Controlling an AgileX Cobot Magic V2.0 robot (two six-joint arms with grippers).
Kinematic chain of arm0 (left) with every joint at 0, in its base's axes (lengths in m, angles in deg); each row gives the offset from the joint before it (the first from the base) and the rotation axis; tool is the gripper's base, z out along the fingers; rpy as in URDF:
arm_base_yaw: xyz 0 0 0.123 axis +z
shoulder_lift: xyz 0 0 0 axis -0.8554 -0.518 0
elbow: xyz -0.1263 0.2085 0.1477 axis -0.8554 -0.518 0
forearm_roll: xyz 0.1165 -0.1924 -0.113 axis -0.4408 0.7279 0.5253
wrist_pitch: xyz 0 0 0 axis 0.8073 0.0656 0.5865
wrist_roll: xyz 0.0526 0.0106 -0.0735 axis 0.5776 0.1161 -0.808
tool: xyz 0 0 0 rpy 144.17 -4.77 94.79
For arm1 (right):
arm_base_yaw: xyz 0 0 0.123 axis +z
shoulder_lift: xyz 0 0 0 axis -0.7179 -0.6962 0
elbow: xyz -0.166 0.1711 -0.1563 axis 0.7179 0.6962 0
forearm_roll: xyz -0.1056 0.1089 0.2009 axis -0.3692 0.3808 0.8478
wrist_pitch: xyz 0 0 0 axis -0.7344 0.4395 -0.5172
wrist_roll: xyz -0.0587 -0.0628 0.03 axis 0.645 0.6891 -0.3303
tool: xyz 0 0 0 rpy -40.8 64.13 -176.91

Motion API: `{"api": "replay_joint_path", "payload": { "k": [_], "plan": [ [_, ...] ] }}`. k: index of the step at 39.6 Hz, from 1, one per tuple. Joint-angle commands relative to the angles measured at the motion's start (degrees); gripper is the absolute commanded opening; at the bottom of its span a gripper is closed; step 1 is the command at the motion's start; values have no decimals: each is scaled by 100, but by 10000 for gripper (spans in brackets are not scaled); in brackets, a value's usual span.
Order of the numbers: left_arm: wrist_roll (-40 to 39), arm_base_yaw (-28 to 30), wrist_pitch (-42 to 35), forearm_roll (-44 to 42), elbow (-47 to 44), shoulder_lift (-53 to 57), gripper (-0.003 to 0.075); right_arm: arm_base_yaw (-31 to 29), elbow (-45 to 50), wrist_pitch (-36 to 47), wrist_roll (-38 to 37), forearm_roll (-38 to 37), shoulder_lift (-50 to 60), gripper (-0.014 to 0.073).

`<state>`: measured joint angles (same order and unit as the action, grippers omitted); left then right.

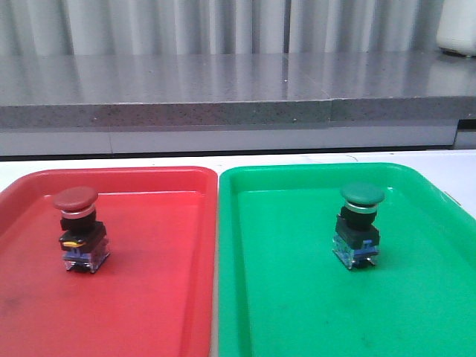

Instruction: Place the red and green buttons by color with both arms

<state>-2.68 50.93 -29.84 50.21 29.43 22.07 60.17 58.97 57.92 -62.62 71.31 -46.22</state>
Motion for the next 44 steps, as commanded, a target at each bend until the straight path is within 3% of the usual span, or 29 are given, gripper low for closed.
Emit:
{"api": "replay_joint_path", "payload": {
  "k": [1, 8, 15, 18, 44],
  "plan": [
    [-127, 176, -630, 73, -132, 180, -20, -27, -142, 497, -13, -79, -52, -117],
    [-395, 714, -1260, -30, -954, 271, -20, -27, -142, 481, -13, -79, -52, -117],
    [-395, 853, -2113, -199, -1806, 271, -20, -27, -142, 453, -13, -79, -52, -117],
    [-395, 853, -1635, -199, -1739, 271, -20, -27, -142, 453, -13, -79, -52, -117],
    [-395, 853, -1574, -199, -1778, 261, -20, -27, -142, 453, -13, -79, -52, -117]
  ]
}}
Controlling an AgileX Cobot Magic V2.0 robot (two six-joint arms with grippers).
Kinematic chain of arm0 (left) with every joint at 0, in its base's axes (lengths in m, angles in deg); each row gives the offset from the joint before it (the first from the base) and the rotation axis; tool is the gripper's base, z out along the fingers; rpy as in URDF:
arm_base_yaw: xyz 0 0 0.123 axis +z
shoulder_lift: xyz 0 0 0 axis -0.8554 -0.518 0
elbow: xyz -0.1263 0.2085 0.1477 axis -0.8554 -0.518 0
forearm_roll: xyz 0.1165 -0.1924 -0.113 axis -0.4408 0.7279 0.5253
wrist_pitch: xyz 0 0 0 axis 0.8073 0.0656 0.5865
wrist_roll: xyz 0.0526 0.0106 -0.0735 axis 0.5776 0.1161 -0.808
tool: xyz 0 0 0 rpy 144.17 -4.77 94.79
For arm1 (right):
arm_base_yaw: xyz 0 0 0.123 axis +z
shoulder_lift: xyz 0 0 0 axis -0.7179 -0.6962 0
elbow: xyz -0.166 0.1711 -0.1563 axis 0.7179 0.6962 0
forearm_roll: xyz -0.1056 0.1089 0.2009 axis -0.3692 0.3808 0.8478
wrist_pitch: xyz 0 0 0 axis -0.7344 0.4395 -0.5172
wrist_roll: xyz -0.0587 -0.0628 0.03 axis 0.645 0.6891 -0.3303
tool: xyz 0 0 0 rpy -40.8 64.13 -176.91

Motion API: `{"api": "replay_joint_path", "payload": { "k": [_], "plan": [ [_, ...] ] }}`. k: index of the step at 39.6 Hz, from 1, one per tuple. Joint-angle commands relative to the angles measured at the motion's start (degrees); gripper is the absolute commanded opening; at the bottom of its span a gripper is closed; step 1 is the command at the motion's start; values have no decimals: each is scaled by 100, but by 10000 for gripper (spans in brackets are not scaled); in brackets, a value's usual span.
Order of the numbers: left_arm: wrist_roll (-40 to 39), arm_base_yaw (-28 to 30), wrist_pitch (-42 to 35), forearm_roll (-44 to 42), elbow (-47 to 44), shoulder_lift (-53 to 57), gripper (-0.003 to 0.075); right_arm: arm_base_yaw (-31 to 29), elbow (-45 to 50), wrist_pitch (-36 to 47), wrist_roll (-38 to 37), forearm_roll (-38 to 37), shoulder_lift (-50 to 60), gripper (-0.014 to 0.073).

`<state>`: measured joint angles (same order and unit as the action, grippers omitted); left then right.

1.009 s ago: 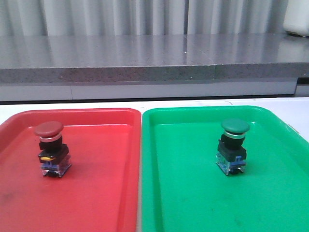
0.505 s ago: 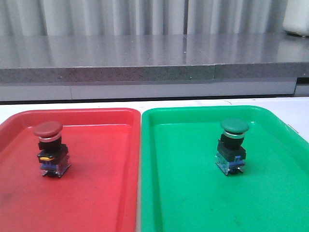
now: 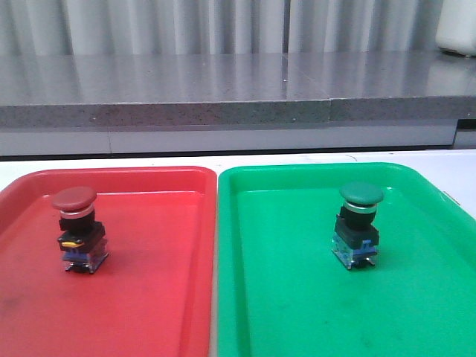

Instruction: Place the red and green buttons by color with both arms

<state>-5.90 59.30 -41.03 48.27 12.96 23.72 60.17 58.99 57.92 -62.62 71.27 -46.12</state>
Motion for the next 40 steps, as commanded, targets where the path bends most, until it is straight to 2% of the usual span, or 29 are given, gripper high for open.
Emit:
{"api": "replay_joint_path", "payload": {
  "k": [1, 12, 15, 21, 30, 32, 40],
  "plan": [
    [-73, 15, -455, -5, -132, 96, -20, -27, -144, 453, -13, -75, -61, -117],
    [-73, 15, -455, -5, -132, 96, -20, -27, -99, 472, -7, -75, -61, -117],
    [-73, 15, -455, -5, -132, 96, -20, -62, 38, 483, 192, -32, -5, -117],
    [-73, 15, -455, -5, -132, 96, -20, -448, 621, 691, 911, 490, 363, -117],
    [-73, 15, -455, -5, -132, 86, -20, -1259, 1837, 1545, 961, 802, 637, -117],
    [-73, 15, -455, -5, -132, 86, -20, -1311, 1816, 1260, 961, 790, 642, -117],
    [-73, 15, -455, -5, -132, 86, -20, -1311, 1825, 1235, 1001, 686, 642, -117]
  ]
}}
